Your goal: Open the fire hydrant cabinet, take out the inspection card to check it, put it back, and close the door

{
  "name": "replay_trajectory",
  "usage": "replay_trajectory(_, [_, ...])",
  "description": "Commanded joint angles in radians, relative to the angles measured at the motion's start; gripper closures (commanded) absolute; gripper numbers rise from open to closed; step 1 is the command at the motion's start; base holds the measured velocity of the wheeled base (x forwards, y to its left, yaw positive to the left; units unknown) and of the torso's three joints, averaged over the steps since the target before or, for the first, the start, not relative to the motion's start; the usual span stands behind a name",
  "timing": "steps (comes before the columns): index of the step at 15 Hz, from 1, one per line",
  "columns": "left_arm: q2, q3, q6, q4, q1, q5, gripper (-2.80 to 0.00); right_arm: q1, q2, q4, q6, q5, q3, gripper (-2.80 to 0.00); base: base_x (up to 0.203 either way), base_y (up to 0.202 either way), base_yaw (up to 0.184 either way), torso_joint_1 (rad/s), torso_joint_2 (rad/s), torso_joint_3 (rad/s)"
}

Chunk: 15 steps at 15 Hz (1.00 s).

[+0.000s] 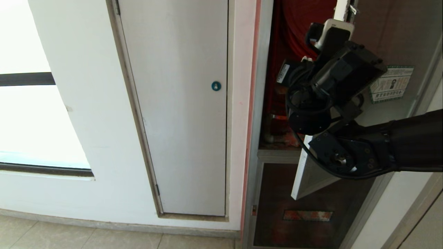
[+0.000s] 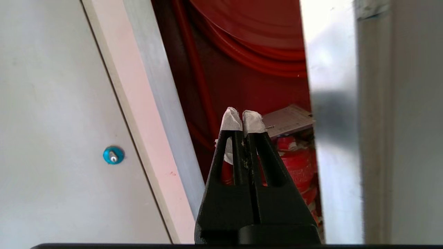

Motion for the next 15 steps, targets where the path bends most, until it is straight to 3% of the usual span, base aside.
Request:
replay_trajectory(1, [0.001,0.028,0.001,0.001,0.000,0.000,0.00,-0.001,-0.042,-0.008,-0.001,-0.007,0.031,0.00,0.000,0.000,0.000,0.000,0.00,0.000])
replay_trajectory(6, [0.001,0.028,0.001,0.001,0.000,0.000,0.00,-0.043,-0.050,-0.009,-0.001,-0.008,0.052,0.00,0.000,0.000,0.000,0.000,0.00,0.000])
replay_trajectory(15, [0.001,0.028,0.001,0.000,0.000,-0.001,0.00,-0.044,-0.142,-0.021,-0.001,-0.008,0.171,0.00,0.000,0.000,0.000,0.000,0.00,0.000])
